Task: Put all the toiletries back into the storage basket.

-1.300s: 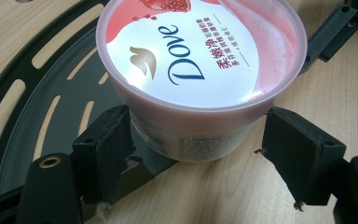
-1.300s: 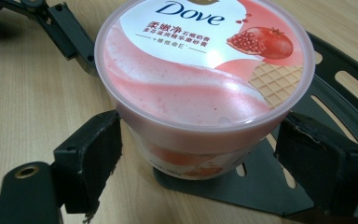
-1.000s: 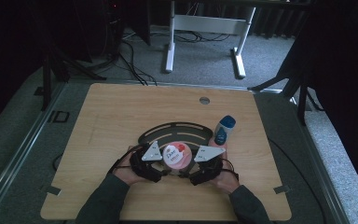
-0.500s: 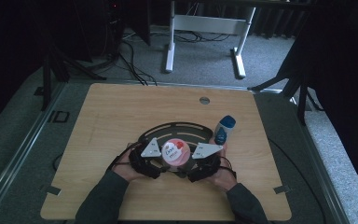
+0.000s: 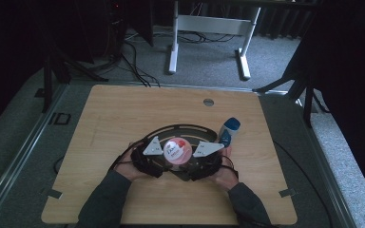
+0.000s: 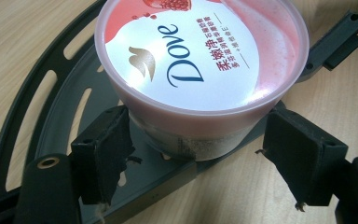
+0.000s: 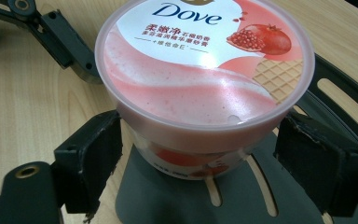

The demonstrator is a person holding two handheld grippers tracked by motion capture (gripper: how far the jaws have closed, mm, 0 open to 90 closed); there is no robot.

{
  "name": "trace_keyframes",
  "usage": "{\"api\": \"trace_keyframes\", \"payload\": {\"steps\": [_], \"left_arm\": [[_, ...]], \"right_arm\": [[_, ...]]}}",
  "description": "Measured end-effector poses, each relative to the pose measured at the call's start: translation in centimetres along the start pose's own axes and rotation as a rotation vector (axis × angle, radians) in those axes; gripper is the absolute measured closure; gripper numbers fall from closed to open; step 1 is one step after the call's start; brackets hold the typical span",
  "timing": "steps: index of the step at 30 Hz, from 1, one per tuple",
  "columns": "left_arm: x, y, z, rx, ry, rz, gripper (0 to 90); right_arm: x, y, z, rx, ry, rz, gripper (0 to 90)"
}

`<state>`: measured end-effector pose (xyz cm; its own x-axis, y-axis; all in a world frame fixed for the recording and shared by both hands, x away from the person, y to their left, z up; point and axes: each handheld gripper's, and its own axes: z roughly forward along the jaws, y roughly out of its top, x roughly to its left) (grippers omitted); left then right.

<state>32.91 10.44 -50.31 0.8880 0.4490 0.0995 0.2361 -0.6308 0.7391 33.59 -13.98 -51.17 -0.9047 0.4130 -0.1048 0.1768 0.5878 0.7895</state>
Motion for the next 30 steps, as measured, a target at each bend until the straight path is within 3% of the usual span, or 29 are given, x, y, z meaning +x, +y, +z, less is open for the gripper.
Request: {"api": "trace_keyframes", "payload": {"steps": [30], "left_arm": [[2.0,-0.5,0.2,0.017,0.029,-0.045,23.0]], "right_arm": [[-1.1,0.9,2.2,0.008,-0.013,0.057,14.7]]}}
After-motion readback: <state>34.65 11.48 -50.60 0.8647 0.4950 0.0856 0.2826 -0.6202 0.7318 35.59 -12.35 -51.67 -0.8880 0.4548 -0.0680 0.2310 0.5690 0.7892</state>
